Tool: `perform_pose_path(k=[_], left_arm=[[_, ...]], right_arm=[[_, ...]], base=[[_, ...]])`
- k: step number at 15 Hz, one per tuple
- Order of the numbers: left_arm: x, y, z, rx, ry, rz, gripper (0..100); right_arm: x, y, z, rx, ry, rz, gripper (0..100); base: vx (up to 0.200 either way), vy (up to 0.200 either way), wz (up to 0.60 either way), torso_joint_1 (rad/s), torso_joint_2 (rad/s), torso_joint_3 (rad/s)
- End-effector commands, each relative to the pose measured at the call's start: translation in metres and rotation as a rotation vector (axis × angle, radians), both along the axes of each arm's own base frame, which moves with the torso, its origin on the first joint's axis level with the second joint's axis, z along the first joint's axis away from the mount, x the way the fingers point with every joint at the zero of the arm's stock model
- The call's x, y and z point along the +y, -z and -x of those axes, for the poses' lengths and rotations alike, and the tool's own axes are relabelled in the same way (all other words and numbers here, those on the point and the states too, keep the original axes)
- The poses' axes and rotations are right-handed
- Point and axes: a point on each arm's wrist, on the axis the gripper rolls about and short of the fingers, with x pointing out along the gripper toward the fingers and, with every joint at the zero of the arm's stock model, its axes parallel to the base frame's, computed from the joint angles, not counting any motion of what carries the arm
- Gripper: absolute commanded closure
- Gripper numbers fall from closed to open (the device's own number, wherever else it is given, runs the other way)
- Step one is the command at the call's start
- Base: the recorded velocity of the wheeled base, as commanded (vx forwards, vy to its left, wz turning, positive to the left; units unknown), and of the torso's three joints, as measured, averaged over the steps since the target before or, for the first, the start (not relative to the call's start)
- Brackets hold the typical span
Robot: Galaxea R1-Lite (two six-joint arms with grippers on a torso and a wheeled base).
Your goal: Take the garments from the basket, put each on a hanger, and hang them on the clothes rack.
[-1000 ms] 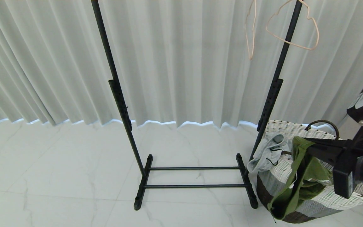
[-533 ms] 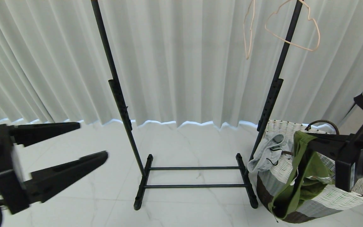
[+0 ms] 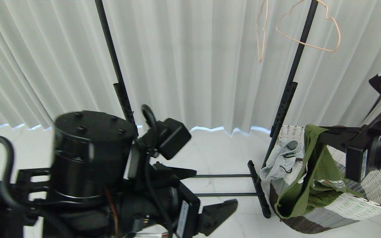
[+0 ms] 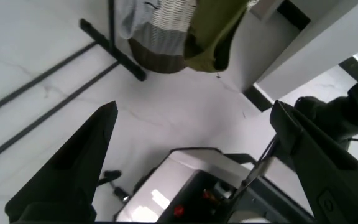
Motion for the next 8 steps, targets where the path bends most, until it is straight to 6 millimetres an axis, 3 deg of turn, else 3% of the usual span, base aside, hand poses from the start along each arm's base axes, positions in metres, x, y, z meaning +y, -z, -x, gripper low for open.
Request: perform_pose_path(k=[1,2,5,8], left_arm=[[-0.054,0.039,-0.007,0.061,0.034,-0.053,0],[-0.061,0.041,-0.010,0.060,0.028,-0.047,0],[-0.120,0.058,-0.049,0.032,-0.037,-0.024,0],[-0.154,0.076,-0.069,0.024,-0.034,-0.017,0]], right_arm=[[0.001,-0.004,-0.001,-0.009,-0.003,-0.008,100],[0.001,-0.005,-0.001,-0.012,-0.003,-0.011,100],[0.002,-0.008,0.000,-0.018,-0.006,-0.018,100],[0.003,-0.008,-0.002,-0.015,-0.018,-0.020,100]], base=[[0.000,0.000,0.00,0.000,0.00,0.000],[0.000,0.000,0.00,0.000,0.00,0.000],[0.000,0.000,0.00,0.000,0.00,0.000],[0.000,0.000,0.00,0.000,0.00,0.000]])
